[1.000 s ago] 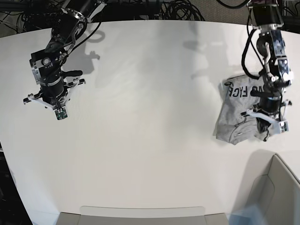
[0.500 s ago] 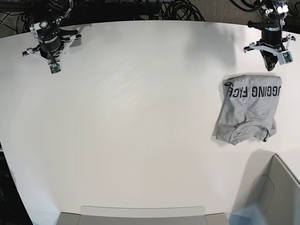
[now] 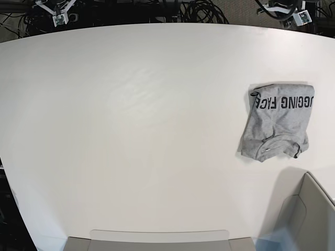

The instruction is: Fold the T-shirt properly

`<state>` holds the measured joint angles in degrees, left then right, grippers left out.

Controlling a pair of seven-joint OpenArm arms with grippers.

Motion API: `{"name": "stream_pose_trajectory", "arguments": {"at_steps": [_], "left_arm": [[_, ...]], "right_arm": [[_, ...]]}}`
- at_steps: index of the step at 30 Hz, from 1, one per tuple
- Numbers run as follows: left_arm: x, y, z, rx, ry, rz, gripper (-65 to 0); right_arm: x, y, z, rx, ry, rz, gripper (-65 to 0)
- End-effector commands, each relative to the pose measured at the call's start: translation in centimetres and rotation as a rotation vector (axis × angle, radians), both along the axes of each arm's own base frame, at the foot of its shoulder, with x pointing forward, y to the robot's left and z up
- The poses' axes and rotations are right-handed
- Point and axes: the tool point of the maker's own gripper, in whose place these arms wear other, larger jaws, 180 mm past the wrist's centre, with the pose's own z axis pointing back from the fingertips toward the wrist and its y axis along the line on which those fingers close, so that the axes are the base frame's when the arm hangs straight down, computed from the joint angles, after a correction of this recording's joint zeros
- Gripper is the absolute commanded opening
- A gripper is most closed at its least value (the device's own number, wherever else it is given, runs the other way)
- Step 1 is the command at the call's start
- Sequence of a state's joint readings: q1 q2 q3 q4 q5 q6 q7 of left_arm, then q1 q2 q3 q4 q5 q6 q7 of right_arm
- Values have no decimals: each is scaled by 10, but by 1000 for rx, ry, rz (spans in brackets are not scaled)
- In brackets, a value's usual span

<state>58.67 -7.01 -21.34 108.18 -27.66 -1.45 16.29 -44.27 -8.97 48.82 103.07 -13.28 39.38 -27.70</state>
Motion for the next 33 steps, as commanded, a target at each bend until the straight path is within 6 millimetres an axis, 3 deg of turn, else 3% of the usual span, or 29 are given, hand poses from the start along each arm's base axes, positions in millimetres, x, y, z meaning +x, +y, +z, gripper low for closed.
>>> {"name": "stream_pose_trajectory", "arguments": {"at_steps": [1,5,9,13,16,18,19,21,23,25,27,30,33], "left_arm": [[-7,3,-3,9,14,-3,-650],[-53,-14,-58,-32,130,-2,-650],[-95,-45,-121,-32,252,-100,-650],[-143,-49,-186,-71,422,-24,-650],[-178,-54,-219,-75,529,20,-650],[-191,-61,-231,-67,576,35,-650],[-195,-54,-232,-47,600,38,-650],[-119,-36,-240,9,429,19,-650],[-72,-21,-241,34,355,15,-650],[-68,-17,-245,19,386,26,-650],[-74,-18,-248,1,431,37,-650],[-87,-24,-251,-29,489,49,-650],[-92,-30,-254,-56,525,59,-650]], "right_arm": [[-12,8,-14,63,-9,-21,-650],[-38,31,-66,221,-45,-119,-650],[-44,24,-107,246,-30,-211,-650],[-42,-2,-139,230,18,-279,-650],[-41,-20,-154,246,37,-334,-650],[-39,-22,-161,273,54,-345,-650],[-41,-17,-166,292,77,-334,-650],[-47,-11,-175,288,133,-291,-650],[-62,-29,-188,116,209,-230,-650],[-68,-50,-193,-78,265,-116,-650],[-58,-84,-185,-319,255,-31,-650],[-35,-133,-151,-682,174,-36,-650],[-26,-148,-128,-857,136,-40,-650]]}}
